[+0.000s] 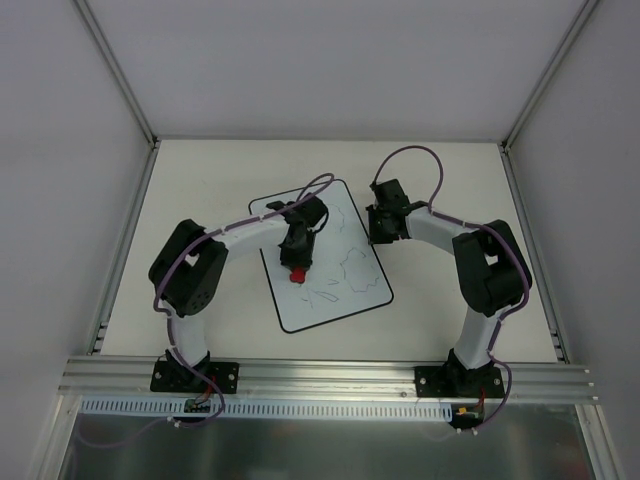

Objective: Erase the whiteboard

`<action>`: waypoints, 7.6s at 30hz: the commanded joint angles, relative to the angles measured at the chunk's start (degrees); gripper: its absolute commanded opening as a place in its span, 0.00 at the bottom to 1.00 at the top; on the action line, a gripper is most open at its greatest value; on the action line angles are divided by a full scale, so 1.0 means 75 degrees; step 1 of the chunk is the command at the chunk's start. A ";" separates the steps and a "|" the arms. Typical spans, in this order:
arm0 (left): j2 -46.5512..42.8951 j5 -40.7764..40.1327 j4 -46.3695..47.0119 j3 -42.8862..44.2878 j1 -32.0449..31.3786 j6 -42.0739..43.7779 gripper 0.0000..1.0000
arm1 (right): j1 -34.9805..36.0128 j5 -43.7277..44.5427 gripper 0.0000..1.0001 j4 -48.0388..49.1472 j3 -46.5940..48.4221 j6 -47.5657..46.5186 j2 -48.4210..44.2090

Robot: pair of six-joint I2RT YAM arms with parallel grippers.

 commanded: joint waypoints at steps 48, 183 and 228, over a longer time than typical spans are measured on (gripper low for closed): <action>-0.0783 -0.0785 -0.0850 -0.1504 -0.1143 -0.1002 0.00 | -0.0065 0.0089 0.14 -0.0575 -0.0272 -0.0032 0.0372; -0.6548 -0.1921 -0.0159 -0.4184 0.2018 -0.0956 0.99 | 0.3790 0.3054 0.53 -0.2895 0.2681 0.3506 0.0383; -0.2779 -0.0668 0.0685 -0.2006 0.2006 -0.0347 0.63 | 0.2561 0.3268 0.04 -0.3013 0.3243 0.1716 0.1005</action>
